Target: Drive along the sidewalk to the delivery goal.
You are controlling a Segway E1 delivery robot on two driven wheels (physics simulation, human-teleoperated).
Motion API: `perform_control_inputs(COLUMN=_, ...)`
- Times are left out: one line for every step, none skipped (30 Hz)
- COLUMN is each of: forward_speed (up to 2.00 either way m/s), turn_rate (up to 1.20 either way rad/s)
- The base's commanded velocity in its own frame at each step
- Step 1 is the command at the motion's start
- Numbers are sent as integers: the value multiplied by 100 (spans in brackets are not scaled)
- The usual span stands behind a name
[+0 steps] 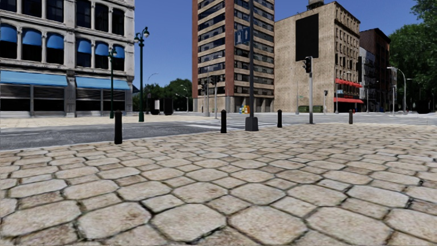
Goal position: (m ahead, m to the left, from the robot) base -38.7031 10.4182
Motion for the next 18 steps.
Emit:
perform_control_inputs(forward_speed=94, turn_rate=-82)
perform_control_inputs(forward_speed=95, turn_rate=-82)
perform_control_inputs(forward_speed=97, turn_rate=-82)
perform_control_inputs(forward_speed=98, turn_rate=-83)
perform_control_inputs(forward_speed=98, turn_rate=-83)
perform_control_inputs(forward_speed=100, turn_rate=-84)
perform_control_inputs(forward_speed=101, turn_rate=-85)
perform_control_inputs(forward_speed=101, turn_rate=-85)
perform_control_inputs(forward_speed=103, turn_rate=-85)
perform_control_inputs(forward_speed=103, turn_rate=-85)
perform_control_inputs(forward_speed=104, turn_rate=-85)
perform_control_inputs(forward_speed=105, turn_rate=-85)
perform_control_inputs(forward_speed=108, turn_rate=-85)
perform_control_inputs(forward_speed=112, turn_rate=-85)
perform_control_inputs(forward_speed=112, turn_rate=-85)
perform_control_inputs(forward_speed=113, turn_rate=-86)
perform_control_inputs(forward_speed=114, turn_rate=-89)
perform_control_inputs(forward_speed=114, turn_rate=-94)
